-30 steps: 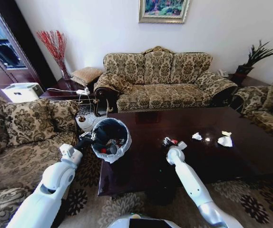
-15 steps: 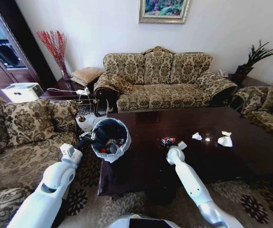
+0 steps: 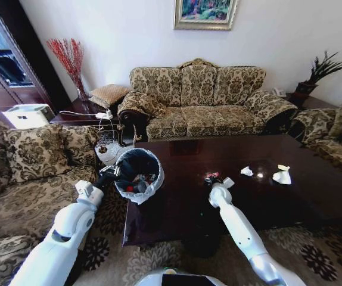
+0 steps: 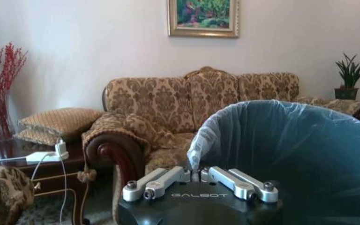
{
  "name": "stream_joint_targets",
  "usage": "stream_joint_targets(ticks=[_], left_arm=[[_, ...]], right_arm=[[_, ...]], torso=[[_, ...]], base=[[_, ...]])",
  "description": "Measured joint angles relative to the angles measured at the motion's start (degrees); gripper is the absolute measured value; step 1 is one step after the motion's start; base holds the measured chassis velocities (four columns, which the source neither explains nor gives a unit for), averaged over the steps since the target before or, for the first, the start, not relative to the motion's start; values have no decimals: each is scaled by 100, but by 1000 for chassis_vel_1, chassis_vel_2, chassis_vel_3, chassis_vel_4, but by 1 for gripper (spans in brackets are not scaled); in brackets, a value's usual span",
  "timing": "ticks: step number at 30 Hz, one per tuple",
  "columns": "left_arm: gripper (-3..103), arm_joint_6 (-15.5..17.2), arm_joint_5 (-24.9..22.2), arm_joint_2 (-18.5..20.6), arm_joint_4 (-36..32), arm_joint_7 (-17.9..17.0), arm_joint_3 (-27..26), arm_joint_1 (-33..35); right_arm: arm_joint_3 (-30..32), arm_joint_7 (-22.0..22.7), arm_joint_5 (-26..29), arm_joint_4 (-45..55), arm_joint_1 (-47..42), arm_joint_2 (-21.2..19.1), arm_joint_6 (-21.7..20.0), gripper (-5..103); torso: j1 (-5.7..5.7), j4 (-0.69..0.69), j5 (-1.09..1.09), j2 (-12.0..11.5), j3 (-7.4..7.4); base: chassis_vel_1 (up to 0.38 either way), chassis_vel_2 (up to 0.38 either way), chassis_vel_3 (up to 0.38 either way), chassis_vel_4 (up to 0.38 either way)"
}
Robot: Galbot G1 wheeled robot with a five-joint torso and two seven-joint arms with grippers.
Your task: Move to the front of the table and place the trash on the table into the trash bin.
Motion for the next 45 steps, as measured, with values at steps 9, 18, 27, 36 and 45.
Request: stream_joint_targets(ticks=[9, 18, 27, 36, 45], left_arm=[[3, -7, -14, 13, -58, -23, -19, 13], [3, -7, -19, -4, -83, -37, -19, -9], [3, 94, 6, -14, -63, -93, 92, -59], [3, 303, 16, -25, -90, -98, 460, -199], [3, 345, 12, 39, -189, -101, 486, -169]], right_arm=[[-221, -21, -553, 602, -260, -310, 32, 10], [-694, -25, -653, 2856, -450, -1577, -69, 10], [-1081, -1753, 245, 4843, 543, -3560, -695, 10], [-2631, -2460, 1927, 5623, 2970, -4256, -1185, 10], [-5131, -1844, 2068, 5712, 4306, -3408, -1044, 10]], torso=[[1, 0, 5, -1, 3], [1, 1, 2, -1, 1], [1, 1, 0, 0, 0], [0, 0, 0, -1, 0], [0, 3, -2, 0, 0]], base=[[0, 0, 0, 0], [0, 0, 0, 0], [0, 0, 0, 0], [0, 0, 0, 0], [0, 0, 0, 0]])
